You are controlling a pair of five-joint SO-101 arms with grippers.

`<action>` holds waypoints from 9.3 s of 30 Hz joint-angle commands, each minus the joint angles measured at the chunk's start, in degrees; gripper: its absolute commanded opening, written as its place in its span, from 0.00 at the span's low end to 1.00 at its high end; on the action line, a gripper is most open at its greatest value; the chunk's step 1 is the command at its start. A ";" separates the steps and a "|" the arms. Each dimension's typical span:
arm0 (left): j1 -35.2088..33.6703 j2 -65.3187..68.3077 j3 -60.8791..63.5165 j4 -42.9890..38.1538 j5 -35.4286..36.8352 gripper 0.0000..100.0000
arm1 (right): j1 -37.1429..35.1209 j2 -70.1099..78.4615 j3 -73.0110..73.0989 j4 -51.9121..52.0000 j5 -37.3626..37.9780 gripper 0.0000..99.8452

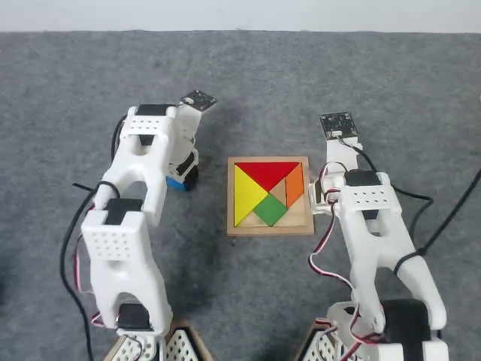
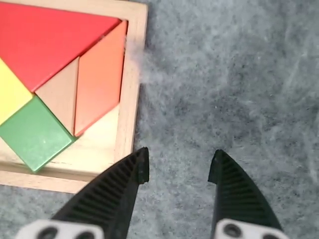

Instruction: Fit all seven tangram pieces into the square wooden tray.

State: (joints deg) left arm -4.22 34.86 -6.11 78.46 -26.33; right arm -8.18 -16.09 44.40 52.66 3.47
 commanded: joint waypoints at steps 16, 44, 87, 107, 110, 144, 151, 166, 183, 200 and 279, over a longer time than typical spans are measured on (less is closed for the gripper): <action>-0.53 0.53 -22.99 20.04 -3.25 0.05 | 0.84 -0.31 -0.79 -1.01 -0.18 0.20; -5.36 2.29 -3.91 3.25 -5.36 0.14 | 0.84 -0.31 -0.88 -1.01 -0.18 0.20; 32.44 -33.85 26.07 -0.53 -9.76 0.01 | 9.71 -29.49 18.02 -11.74 -0.26 0.01; 33.23 -21.10 24.31 -5.80 -9.49 0.01 | 10.33 -31.87 18.99 -11.82 -0.70 0.01; 32.26 -21.10 24.31 -5.80 -9.58 0.01 | 10.33 -31.87 18.90 -11.82 -0.70 0.01; 31.03 -20.66 17.89 2.99 -9.85 0.09 | 11.91 -40.04 21.98 -11.38 -1.49 0.01; 29.45 -20.48 14.37 2.73 -10.73 0.09 | 10.15 -40.04 22.07 -11.30 -1.41 0.01; 27.25 -20.40 11.12 1.67 -10.37 0.09 | 10.15 -40.04 22.15 -11.21 -1.32 0.01; 29.27 -14.33 11.30 -4.04 -4.75 0.09 | 10.15 -40.04 22.15 -11.21 -1.32 0.01; 31.30 -13.71 9.54 -3.34 -4.84 0.09 | 10.07 -40.04 22.15 -11.21 -1.32 0.01; -15.56 20.13 -38.73 21.89 1.14 0.13 | 6.64 -40.04 22.42 -9.27 0.26 0.01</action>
State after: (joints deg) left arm -18.73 55.34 -42.95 97.63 -24.57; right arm -1.32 -54.51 67.52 43.34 2.95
